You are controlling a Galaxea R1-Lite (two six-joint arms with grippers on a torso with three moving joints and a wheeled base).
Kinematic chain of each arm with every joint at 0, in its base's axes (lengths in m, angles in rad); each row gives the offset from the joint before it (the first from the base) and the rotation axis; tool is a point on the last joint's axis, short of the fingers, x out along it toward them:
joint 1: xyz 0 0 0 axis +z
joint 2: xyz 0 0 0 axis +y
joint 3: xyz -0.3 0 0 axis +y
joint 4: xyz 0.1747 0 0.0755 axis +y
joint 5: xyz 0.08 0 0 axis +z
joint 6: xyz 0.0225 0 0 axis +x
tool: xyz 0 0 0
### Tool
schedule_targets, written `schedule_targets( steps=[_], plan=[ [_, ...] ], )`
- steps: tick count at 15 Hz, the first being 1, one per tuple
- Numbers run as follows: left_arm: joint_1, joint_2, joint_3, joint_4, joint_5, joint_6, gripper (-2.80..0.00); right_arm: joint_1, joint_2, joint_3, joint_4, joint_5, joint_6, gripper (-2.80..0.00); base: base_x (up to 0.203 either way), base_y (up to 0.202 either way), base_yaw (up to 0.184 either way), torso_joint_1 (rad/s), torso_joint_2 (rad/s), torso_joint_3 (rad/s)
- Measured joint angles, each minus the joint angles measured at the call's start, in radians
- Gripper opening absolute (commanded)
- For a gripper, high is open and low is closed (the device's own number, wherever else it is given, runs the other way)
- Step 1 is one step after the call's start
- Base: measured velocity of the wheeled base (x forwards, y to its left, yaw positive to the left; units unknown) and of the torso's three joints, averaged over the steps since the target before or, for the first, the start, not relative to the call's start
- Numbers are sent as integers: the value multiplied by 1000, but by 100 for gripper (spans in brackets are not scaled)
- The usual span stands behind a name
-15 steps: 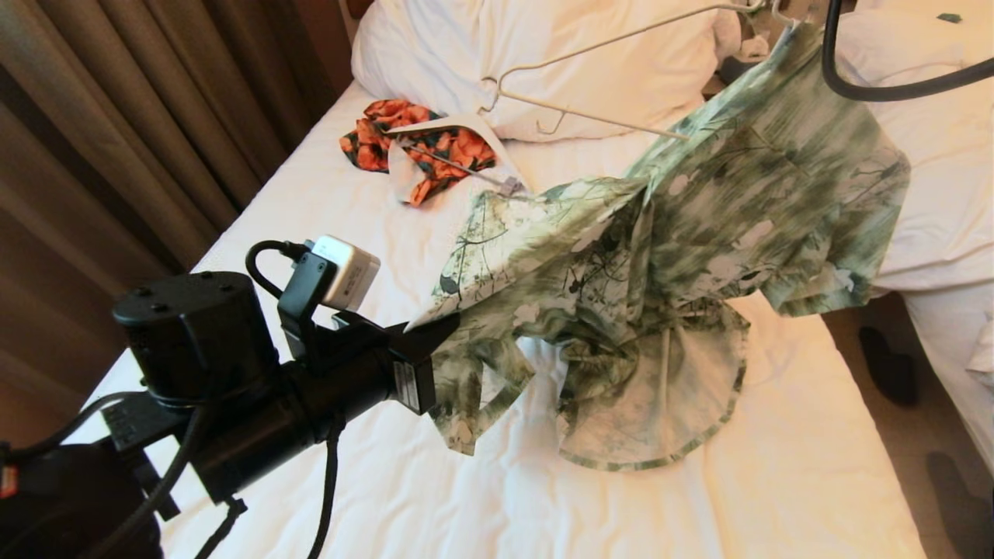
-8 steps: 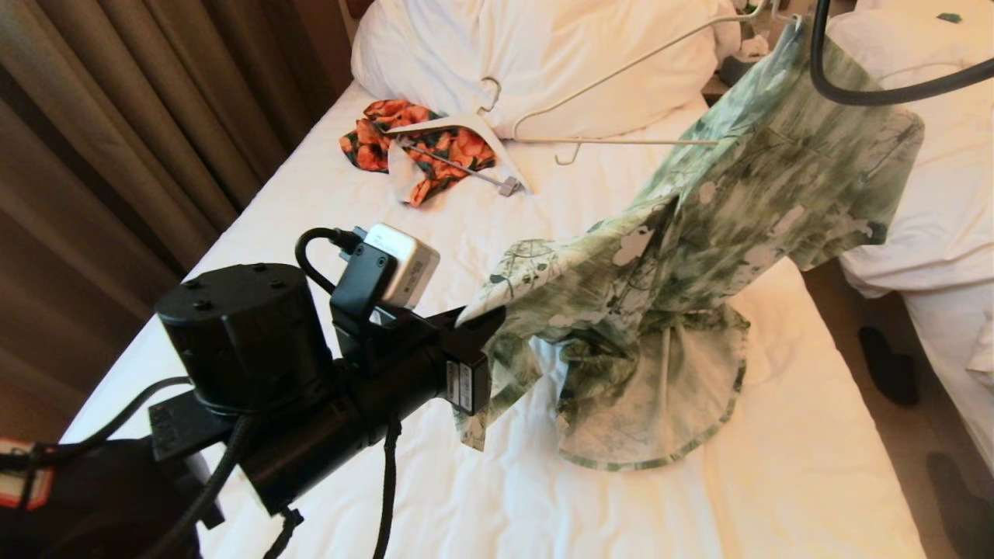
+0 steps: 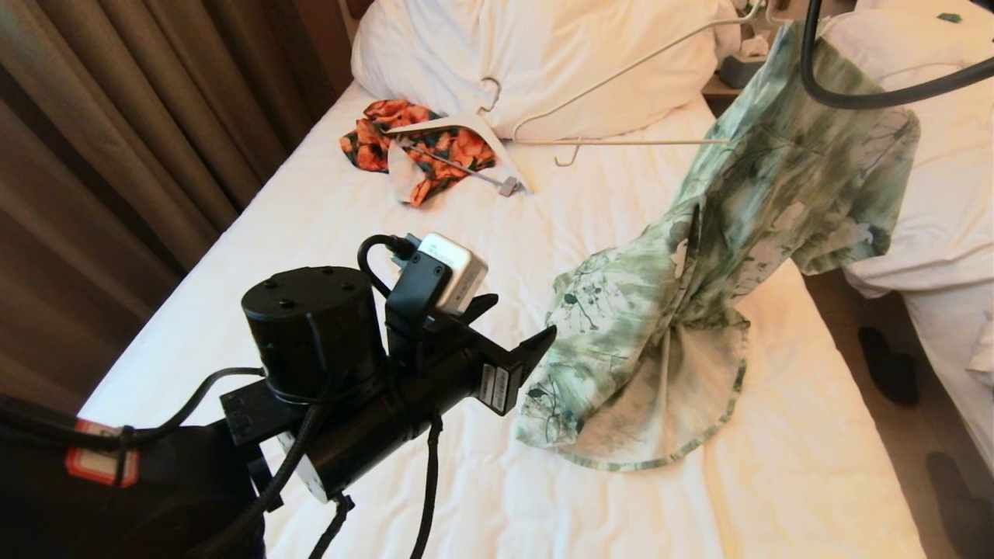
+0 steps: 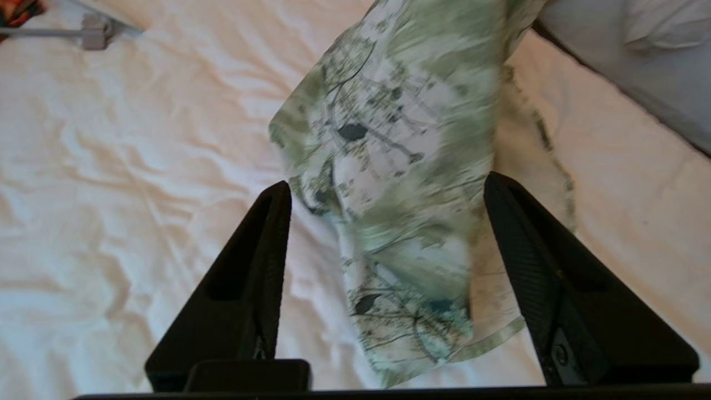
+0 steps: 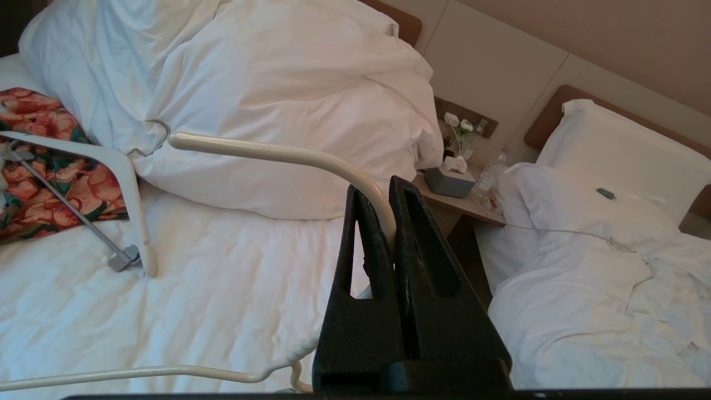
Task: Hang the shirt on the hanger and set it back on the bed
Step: Take the clothes hanger out of the clothes
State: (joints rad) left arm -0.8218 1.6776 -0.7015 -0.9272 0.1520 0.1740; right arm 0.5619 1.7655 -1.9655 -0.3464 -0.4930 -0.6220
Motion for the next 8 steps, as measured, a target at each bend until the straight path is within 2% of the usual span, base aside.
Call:
schedule_targets(
  steps=[3, 6, 8],
  plan=[
    [-29, 39, -89, -23, 5, 8, 0, 11, 6, 0, 0, 0, 1, -280, 0, 0, 0, 0, 0, 0],
    [-42, 116, -255, -29, 33, 83, 0, 17, 8, 0, 0, 0, 6, -280, 0, 0, 0, 0, 0, 0],
    [-62, 178, -356, -22, 59, 106, 0, 18, 9, 1, 0, 0, 7, -280, 0, 0, 0, 0, 0, 0]
  ],
)
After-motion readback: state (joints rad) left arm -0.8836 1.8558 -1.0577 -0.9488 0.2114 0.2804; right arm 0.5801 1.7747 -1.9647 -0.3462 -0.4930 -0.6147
